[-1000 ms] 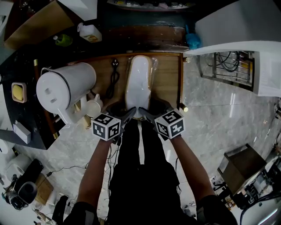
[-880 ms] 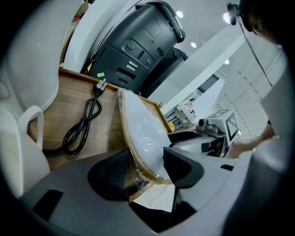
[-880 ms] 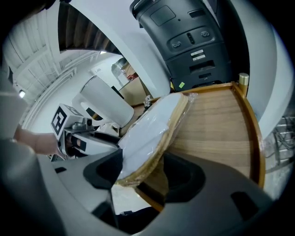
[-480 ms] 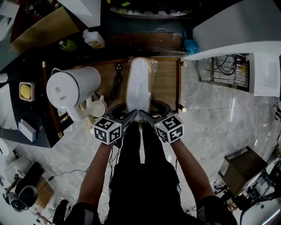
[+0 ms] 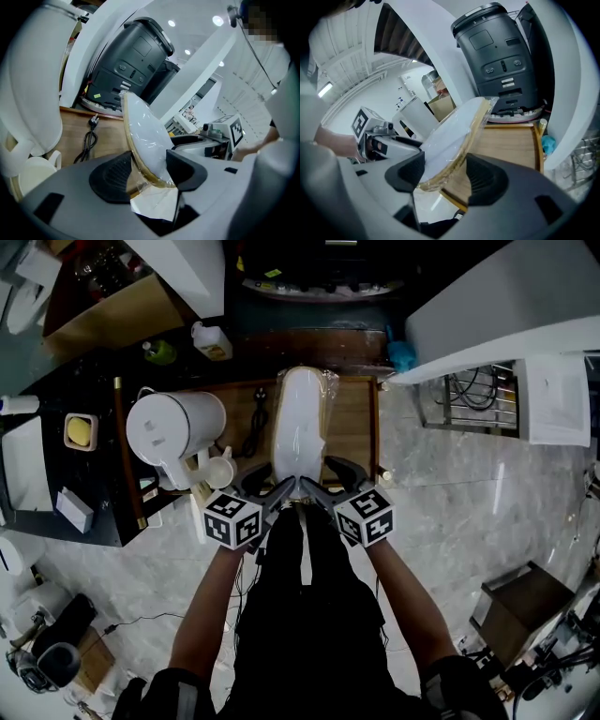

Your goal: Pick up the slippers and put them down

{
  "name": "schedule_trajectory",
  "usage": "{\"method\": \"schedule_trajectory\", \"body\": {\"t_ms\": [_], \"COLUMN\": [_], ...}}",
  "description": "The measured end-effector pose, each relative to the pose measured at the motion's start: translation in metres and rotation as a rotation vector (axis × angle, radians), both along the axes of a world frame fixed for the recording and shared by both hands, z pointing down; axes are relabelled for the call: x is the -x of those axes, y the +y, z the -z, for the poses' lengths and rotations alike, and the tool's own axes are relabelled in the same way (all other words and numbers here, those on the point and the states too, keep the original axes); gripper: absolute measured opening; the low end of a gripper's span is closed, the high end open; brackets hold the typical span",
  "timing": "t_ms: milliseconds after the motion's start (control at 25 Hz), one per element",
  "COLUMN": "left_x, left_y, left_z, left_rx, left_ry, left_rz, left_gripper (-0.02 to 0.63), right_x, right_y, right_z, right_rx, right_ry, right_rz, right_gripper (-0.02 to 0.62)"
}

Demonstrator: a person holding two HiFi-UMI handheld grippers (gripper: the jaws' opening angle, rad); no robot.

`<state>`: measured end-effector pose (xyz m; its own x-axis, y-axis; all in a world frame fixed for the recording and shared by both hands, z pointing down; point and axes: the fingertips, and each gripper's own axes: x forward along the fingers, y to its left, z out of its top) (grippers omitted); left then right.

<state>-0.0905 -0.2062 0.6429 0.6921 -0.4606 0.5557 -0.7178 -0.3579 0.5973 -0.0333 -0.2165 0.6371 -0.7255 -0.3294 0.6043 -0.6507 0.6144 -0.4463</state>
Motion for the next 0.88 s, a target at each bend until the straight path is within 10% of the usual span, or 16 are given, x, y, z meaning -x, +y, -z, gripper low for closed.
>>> {"method": "schedule_trajectory", "body": {"t_ms": [880], "left_x": [-0.009], "left_y": [0.048], "left_z": [0.098], "left_rx": [-0.075], "left_ry": [0.077], "left_rz": [0.033], "left_gripper": [0.238], "right_x": [-0.012], "right_y": [0.050], "right_z": [0.098], "right_rx": [-0.065], "right_ry": [-0.071], "right_rz": [-0.060], "right_gripper": [0.282]}}
